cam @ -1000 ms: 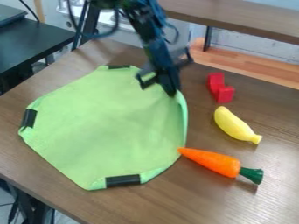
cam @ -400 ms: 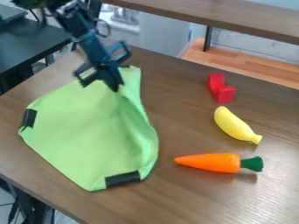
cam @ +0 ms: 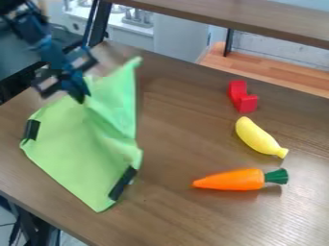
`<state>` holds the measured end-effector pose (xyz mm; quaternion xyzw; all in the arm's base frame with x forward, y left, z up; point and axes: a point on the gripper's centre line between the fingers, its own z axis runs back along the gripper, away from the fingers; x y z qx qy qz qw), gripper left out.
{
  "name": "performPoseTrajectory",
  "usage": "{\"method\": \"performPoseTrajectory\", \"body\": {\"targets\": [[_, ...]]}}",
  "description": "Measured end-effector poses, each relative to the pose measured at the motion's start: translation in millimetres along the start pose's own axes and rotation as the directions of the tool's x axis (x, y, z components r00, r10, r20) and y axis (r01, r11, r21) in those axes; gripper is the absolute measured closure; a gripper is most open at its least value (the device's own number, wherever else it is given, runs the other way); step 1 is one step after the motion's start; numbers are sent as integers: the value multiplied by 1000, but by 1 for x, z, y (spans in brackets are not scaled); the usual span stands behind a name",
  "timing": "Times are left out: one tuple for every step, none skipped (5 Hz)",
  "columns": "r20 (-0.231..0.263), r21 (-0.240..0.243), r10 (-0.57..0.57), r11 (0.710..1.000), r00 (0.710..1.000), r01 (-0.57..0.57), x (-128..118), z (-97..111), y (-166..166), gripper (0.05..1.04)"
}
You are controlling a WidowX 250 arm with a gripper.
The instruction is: Fold the cloth from right to left
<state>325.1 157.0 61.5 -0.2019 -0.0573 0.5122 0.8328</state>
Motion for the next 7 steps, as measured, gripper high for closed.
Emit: {"method": "performPoseTrajectory", "body": {"targets": [[-17,11,7,1000,1000,-7,2,28,20,1028],[13,7,14,1000,1000,-14,7,43,32,1015],[41,47,37,998,998,-39,13,47,44,919],[233,175,-1,984,973,-40,18,52,52,693],[297,319,-79,947,952,-21,17,49,46,400],[262,377,-128,926,957,20,16,56,47,125],[183,411,-179,907,967,90,0,59,24,82]]}}
